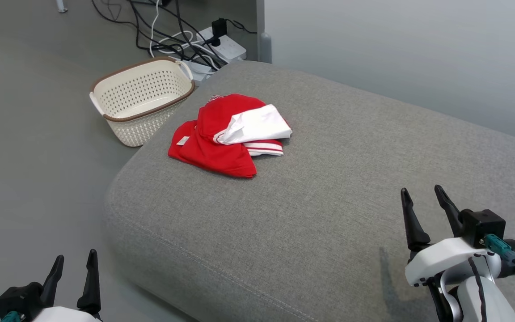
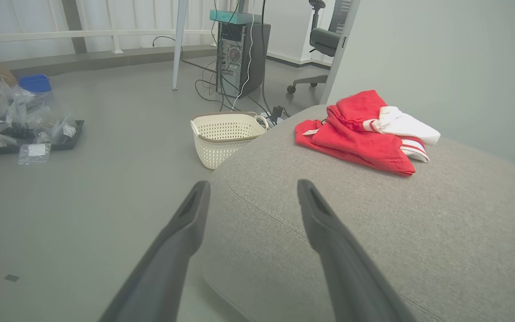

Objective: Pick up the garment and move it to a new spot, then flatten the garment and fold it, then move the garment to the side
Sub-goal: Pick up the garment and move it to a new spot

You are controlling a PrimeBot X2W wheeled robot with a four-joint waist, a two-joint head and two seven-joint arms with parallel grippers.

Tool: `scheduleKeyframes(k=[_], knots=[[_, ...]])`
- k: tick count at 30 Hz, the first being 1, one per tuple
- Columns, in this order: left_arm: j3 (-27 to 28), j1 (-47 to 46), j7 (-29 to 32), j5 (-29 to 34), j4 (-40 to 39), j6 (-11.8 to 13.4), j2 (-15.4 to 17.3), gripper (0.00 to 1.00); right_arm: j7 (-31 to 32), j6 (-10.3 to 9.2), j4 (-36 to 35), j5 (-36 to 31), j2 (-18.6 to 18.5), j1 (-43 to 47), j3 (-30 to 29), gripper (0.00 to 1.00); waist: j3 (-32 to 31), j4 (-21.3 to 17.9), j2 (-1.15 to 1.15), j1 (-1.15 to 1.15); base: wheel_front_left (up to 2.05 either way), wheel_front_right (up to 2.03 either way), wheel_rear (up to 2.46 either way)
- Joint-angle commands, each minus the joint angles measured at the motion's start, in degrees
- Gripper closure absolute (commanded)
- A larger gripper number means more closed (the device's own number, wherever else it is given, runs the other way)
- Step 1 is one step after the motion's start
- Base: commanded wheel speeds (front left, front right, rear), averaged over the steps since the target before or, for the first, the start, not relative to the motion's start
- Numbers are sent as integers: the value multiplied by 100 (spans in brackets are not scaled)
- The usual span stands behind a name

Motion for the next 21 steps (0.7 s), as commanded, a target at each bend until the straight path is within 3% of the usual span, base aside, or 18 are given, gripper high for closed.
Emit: scheduleKeyframes(k=[1, 7, 15, 16, 21], knots=[[129, -374, -59, -148, -76, -42, 152, 0, -82, 17, -75, 56, -49, -216, 167, 0, 96, 99, 0, 0, 0, 0, 0], [-378, -724, -59, -664, 210, -42, 606, 0, -83, 17, -48, 17, -49, -182, 153, 0, 221, -80, 0, 0, 0, 0, 0], [-1490, -1881, -59, -1742, 703, -42, 1750, 0, -83, 17, -198, -124, -49, -348, 210, 0, 727, -613, 0, 0, 0, 0, 0], [-1490, -1881, -59, -1742, 703, -42, 1750, 0, -83, 17, -198, -124, -49, -348, 210, 0, 727, -613, 0, 0, 0, 0, 0], [-2356, -2654, -47, -2743, 879, -42, 2445, 0, -83, 17, -393, -182, -49, -480, 316, 0, 1114, -1012, 0, 0, 0, 0, 0]])
